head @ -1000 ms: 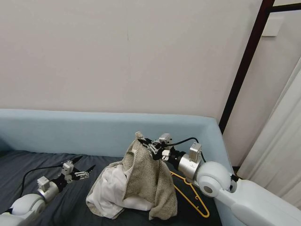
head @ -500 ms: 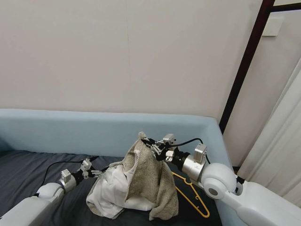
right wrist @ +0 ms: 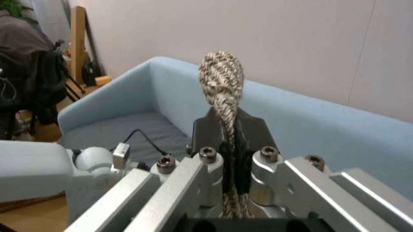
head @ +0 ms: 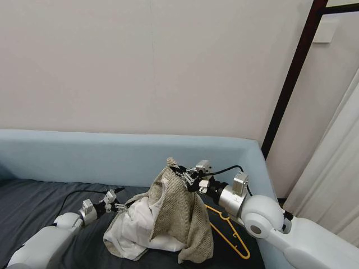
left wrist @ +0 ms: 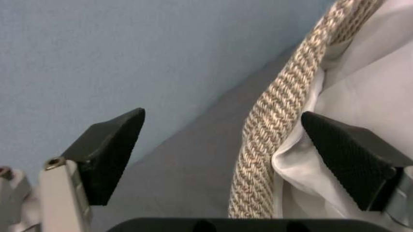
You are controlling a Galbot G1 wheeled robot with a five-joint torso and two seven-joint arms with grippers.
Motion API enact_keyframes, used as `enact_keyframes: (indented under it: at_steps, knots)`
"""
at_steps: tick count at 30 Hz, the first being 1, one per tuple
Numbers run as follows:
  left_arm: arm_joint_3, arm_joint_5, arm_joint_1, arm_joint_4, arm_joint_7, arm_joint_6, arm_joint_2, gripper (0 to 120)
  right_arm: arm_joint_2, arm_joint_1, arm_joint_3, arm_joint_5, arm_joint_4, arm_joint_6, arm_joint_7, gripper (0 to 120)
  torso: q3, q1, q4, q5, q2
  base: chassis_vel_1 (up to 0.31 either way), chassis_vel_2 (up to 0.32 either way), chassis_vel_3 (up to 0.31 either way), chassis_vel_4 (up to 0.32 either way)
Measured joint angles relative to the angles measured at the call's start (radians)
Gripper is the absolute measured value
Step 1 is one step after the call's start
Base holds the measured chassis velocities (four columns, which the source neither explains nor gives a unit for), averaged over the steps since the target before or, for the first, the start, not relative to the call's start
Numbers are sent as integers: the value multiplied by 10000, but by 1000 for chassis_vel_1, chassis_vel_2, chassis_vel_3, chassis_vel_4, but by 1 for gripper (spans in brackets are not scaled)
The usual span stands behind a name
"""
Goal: Pick up the clothes from the sofa and hang them on the clothes hanger.
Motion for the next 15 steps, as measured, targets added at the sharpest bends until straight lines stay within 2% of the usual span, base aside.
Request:
enact_keyframes:
  at_steps: [8,10,13,15]
  knots:
    - [269,57,-141,209,78,6,-439,90,-34,39,20,138,134,0,53,0,0,-1,0,-1,0,0,0,0,0]
    - [294,61,-145,231,90,24,-510,81,-67,31,24,150,164,0,62,0,0,-1,-3,-1,0,0,0,0,0]
    - [301,62,-132,230,122,31,-502,74,-75,31,24,155,168,0,67,0,0,-1,-1,0,1,0,0,0,0]
    - [303,61,-100,246,170,38,-482,62,-80,32,24,157,171,0,68,0,0,-1,1,-1,0,0,0,0,0]
